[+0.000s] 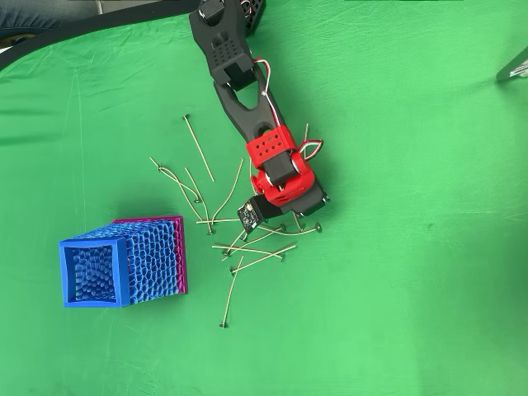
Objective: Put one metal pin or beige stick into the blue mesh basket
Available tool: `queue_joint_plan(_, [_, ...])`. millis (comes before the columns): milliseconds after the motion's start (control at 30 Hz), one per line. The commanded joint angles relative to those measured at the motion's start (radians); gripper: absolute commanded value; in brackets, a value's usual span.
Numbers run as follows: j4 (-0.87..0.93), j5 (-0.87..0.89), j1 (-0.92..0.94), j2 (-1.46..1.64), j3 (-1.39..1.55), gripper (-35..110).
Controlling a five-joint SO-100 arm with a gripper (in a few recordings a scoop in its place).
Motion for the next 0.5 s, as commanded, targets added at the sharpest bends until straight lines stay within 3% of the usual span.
queue_joint_plan(0, [0.017, -0.012, -0.006, 0.114, 0.0, 1])
queue_joint_plan(467, [0.146, -0.032, 0.081, 0.499, 0.038, 0])
